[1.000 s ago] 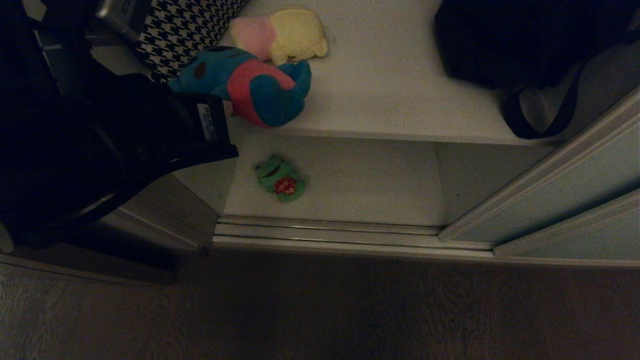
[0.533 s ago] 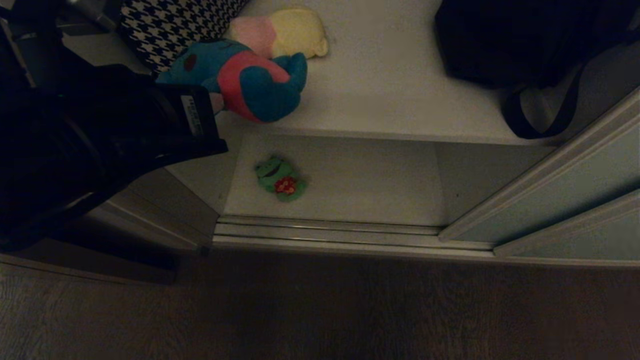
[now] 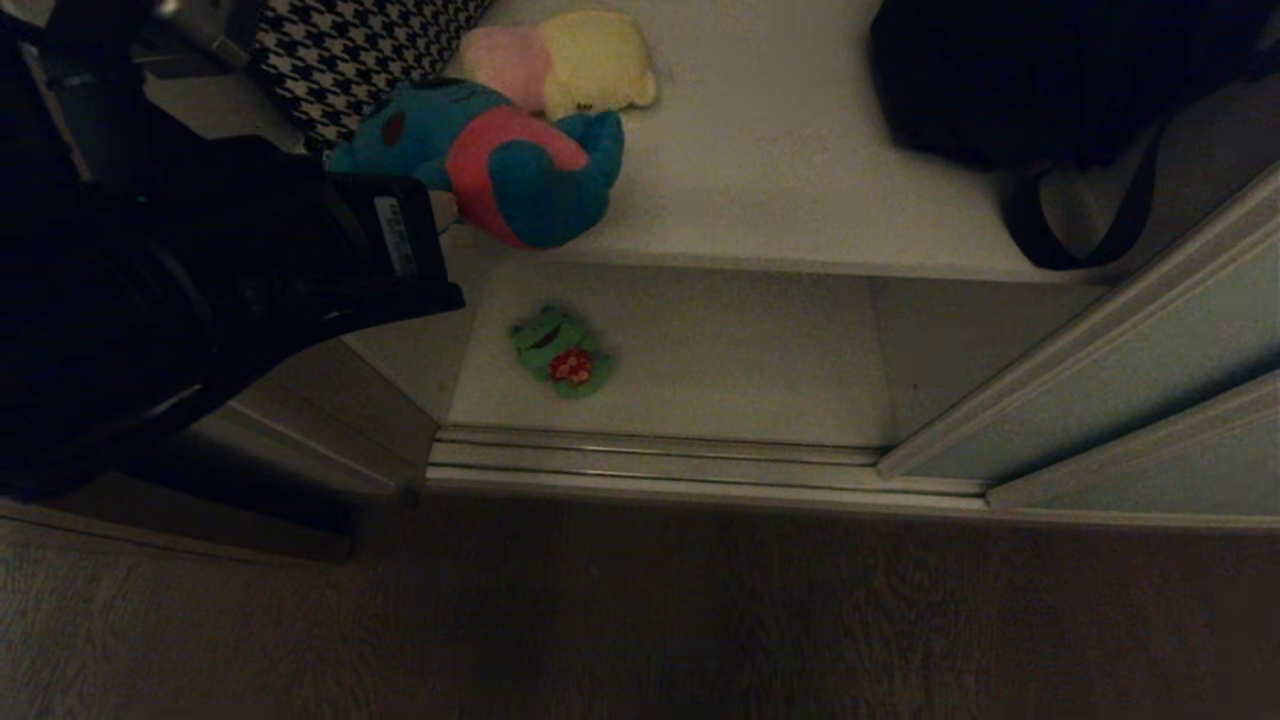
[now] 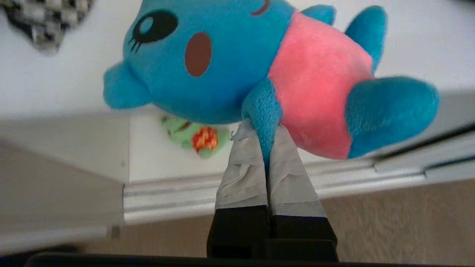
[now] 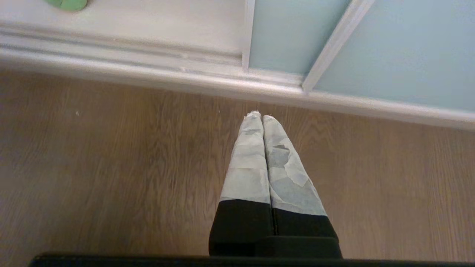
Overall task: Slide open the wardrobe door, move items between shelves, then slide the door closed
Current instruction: Place the blue doll on the lower shelf
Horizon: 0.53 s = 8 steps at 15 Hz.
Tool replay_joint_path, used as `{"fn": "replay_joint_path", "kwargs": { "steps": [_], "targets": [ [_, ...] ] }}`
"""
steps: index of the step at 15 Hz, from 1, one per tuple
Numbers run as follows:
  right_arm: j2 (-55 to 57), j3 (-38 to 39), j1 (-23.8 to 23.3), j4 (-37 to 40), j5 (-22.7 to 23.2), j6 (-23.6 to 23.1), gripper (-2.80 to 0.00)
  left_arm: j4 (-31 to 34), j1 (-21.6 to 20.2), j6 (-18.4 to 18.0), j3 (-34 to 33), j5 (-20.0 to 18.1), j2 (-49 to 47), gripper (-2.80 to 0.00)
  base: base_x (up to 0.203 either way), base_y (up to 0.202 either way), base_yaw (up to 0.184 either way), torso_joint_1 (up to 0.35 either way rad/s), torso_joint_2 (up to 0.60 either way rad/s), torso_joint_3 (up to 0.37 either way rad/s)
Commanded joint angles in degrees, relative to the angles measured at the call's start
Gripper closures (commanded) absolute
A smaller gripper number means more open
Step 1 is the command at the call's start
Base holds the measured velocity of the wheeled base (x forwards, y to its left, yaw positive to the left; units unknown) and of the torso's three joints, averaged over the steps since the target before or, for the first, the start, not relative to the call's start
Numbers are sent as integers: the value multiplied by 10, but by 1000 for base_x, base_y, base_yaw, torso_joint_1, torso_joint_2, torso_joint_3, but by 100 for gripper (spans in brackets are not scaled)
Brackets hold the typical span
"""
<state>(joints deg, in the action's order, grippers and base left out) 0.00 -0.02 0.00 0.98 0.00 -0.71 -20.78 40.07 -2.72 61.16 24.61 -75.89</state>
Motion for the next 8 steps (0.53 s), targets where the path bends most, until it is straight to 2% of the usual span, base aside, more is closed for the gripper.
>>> {"fn": "replay_joint_path", "kwargs": {
  "steps": [1,5,6,8],
  "targets": [
    [0,0,0,0,0,0,0,-1,0,0,3,2,-4,0,-168,0,1,8,0,-3],
    [0,0,0,0,0,0,0,-1,0,0,-1,2,-4,0,-190,0,0,4,2,3],
    [0,0,0,0,0,0,0,-2,0,1,-8,2,-2,0,-113,0,-3,-5,5,2],
    [0,0,0,0,0,0,0,-3,0,1,-17,2,3,0,0,0,0,0,0,0]
  ]
}}
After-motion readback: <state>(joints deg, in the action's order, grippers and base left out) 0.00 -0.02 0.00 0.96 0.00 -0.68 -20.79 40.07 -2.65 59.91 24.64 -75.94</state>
